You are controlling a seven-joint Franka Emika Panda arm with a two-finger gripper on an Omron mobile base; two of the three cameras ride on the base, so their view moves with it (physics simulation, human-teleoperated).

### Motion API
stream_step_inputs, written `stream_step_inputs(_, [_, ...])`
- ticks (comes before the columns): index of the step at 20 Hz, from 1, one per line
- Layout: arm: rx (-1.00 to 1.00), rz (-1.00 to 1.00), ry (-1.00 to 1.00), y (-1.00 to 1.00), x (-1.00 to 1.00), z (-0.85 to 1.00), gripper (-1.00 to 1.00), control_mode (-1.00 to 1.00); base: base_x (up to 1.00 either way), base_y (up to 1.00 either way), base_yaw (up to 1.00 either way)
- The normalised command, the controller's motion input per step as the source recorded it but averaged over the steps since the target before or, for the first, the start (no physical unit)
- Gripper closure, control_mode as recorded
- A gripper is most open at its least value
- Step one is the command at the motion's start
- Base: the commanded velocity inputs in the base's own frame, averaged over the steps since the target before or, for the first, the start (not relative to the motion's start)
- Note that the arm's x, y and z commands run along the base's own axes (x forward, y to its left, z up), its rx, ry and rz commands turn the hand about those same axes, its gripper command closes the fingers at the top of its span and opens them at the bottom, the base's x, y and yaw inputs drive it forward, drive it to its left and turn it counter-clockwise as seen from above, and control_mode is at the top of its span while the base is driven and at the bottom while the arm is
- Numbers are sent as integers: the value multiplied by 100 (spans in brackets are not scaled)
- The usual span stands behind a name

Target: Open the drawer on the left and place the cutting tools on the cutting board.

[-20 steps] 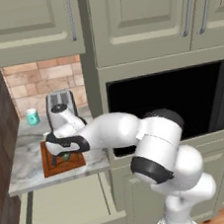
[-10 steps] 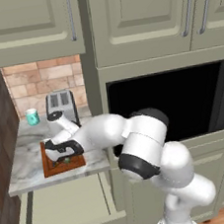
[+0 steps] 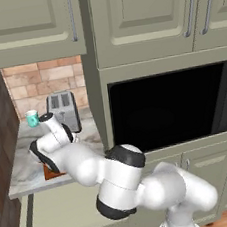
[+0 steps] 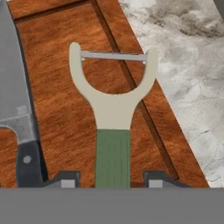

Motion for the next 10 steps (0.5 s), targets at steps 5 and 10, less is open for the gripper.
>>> stream_step_inputs(5, [0,0,0,-4,-10,21,-100,-100,0,0,0])
stream_step_inputs(10, [0,0,-4,-1,-73,58,-100,-100,0,0,0])
